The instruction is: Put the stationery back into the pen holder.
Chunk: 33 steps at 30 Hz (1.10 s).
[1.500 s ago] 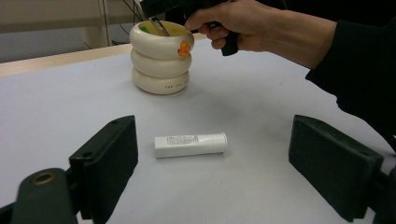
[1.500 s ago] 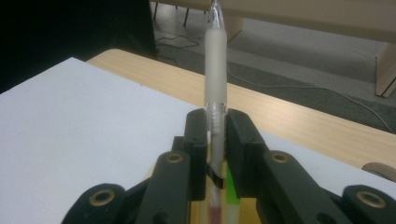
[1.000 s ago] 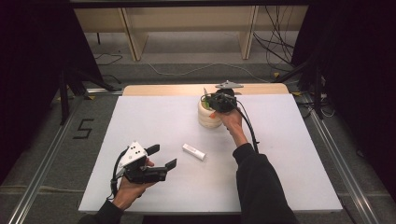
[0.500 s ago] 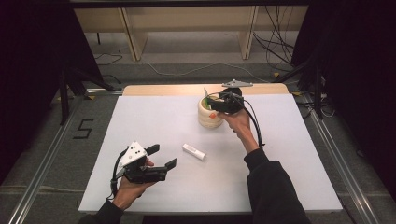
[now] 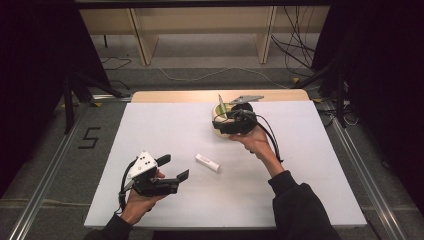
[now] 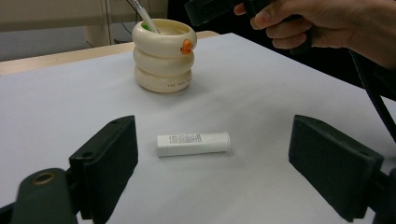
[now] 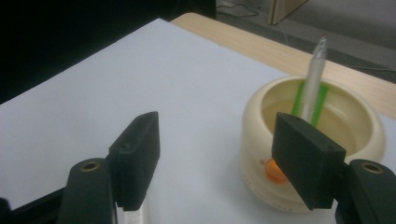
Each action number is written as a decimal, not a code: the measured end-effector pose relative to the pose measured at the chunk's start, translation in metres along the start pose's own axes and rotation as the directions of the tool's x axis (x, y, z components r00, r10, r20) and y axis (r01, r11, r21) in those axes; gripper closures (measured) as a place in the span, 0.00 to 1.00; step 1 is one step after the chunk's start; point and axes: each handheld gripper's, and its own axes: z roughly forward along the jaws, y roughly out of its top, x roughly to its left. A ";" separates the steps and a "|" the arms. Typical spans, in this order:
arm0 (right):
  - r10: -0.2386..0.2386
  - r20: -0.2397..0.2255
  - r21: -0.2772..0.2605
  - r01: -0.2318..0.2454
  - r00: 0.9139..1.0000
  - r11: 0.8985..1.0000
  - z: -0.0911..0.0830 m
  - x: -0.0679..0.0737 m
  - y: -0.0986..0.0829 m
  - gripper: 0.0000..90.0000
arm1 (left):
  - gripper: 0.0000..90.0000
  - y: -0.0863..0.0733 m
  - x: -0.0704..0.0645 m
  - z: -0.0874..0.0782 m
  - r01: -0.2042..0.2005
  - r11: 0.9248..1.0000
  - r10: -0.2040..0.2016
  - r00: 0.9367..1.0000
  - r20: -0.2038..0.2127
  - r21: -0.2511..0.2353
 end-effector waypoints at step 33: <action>-0.103 -0.126 0.313 0.138 0.987 0.940 0.023 0.035 -0.035 0.35 | 0.17 -0.001 0.000 0.001 0.002 1.000 -0.002 1.000 0.001 0.003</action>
